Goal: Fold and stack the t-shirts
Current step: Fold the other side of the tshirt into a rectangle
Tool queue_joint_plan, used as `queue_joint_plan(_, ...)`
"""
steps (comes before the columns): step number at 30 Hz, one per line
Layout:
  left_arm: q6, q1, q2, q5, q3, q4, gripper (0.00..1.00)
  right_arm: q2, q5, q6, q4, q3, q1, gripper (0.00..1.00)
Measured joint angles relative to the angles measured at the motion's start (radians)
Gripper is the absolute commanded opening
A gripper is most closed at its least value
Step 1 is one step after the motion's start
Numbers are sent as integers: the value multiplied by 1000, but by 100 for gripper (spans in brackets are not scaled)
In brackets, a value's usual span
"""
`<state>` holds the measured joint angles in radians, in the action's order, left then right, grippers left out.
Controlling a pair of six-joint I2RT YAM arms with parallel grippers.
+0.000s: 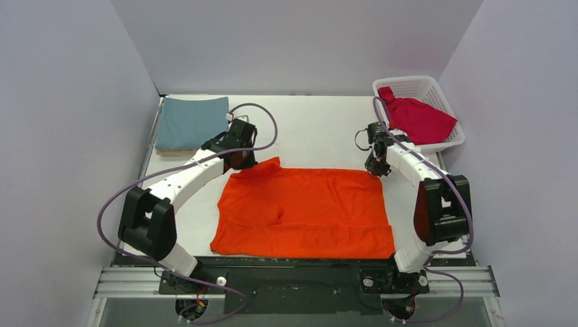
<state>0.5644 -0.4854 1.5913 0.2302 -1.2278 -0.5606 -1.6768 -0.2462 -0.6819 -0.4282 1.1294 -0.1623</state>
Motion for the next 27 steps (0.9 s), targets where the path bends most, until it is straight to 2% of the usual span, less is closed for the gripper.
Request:
queue_joint_plan(5,46,-50,-148,19,141,-1,0,123,0,3,-8,-96,-24,0)
queue_joint_plan(16,137,-107,-410,67,321,-51,0,369,1,8,-53,-238,-42,0)
queue_joint_plan(27,213,-128,-594,66,442,-125,0,414,40,29,-79,-292,-43,0)
